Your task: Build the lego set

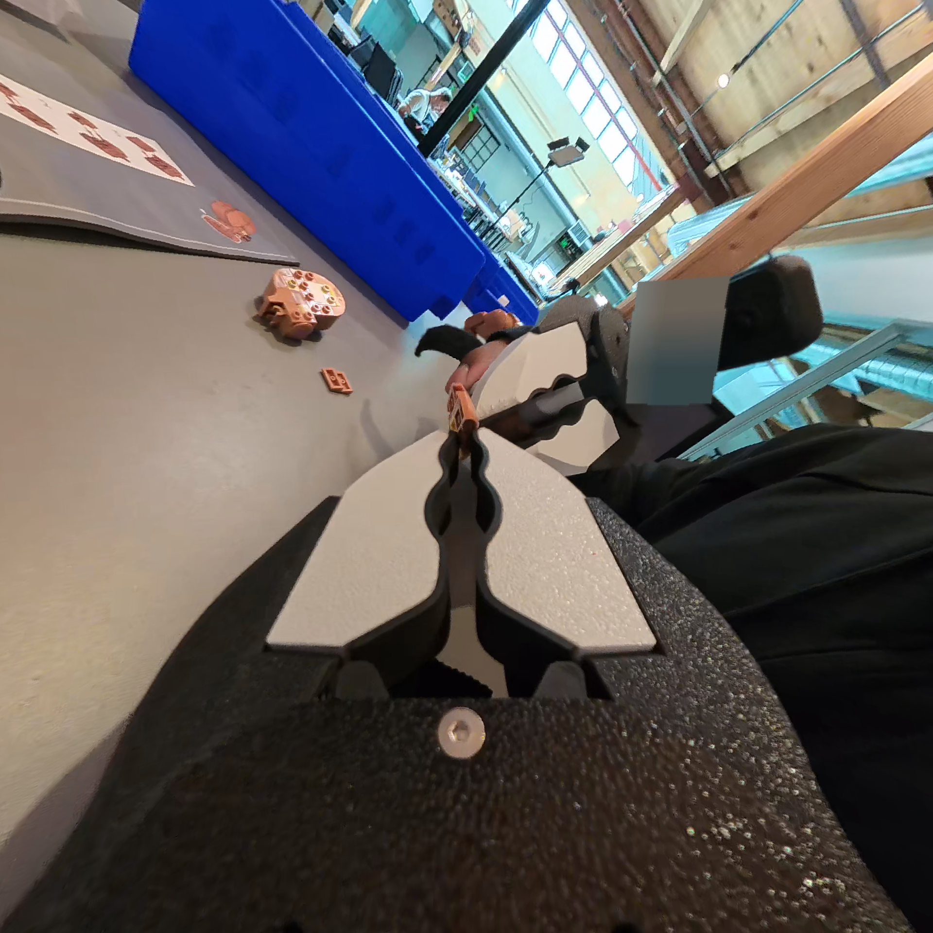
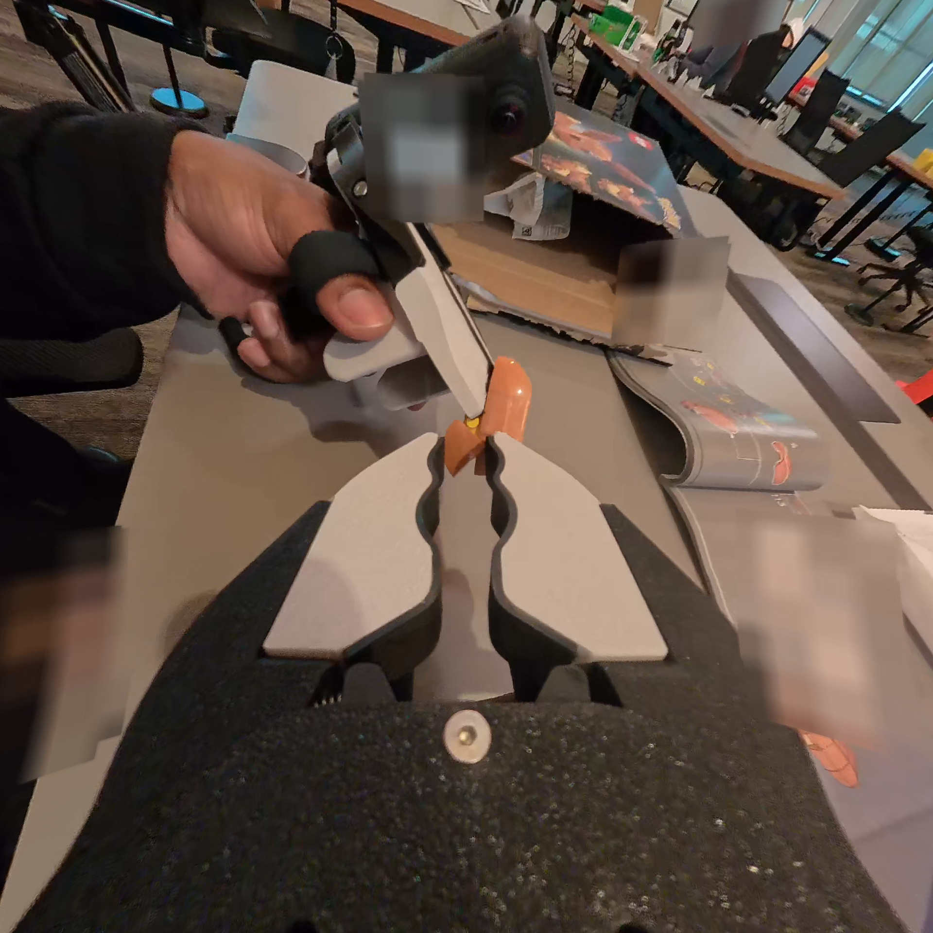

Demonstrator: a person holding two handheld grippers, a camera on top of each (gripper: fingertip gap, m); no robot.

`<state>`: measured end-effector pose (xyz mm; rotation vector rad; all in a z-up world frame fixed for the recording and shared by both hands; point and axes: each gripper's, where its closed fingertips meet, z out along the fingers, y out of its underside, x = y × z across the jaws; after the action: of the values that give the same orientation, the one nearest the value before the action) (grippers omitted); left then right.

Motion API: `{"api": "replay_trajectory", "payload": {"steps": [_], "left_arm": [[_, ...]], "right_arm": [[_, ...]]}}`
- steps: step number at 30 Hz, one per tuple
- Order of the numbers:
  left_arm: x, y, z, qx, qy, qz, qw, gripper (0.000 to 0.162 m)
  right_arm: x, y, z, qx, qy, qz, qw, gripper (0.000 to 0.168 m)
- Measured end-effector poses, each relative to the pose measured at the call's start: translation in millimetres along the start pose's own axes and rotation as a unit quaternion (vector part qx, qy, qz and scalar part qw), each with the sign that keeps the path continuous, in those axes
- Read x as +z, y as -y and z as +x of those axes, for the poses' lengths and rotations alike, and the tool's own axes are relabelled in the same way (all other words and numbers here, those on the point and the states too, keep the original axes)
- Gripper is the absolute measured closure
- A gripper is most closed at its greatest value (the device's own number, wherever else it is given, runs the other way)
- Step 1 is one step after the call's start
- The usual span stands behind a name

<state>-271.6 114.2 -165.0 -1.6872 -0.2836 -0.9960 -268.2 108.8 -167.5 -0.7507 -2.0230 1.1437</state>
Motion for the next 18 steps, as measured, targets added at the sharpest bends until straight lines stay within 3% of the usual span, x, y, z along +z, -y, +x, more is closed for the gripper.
{"api": "replay_trajectory", "payload": {"steps": [12,18], "left_arm": [[0.8,1.8,0.8,-0.032,-0.014,0.014,0.999,0.158],[-2.1,-0.2,-2.3,-0.036,-0.010,0.002,0.999,0.158]], "right_arm": [[0.9,0.9,1.9,-0.068,-0.047,-0.013,0.997,0.153],[-3.0,-7.4,-9.0,-0.073,-0.013,-0.025,0.997,0.153]]}}
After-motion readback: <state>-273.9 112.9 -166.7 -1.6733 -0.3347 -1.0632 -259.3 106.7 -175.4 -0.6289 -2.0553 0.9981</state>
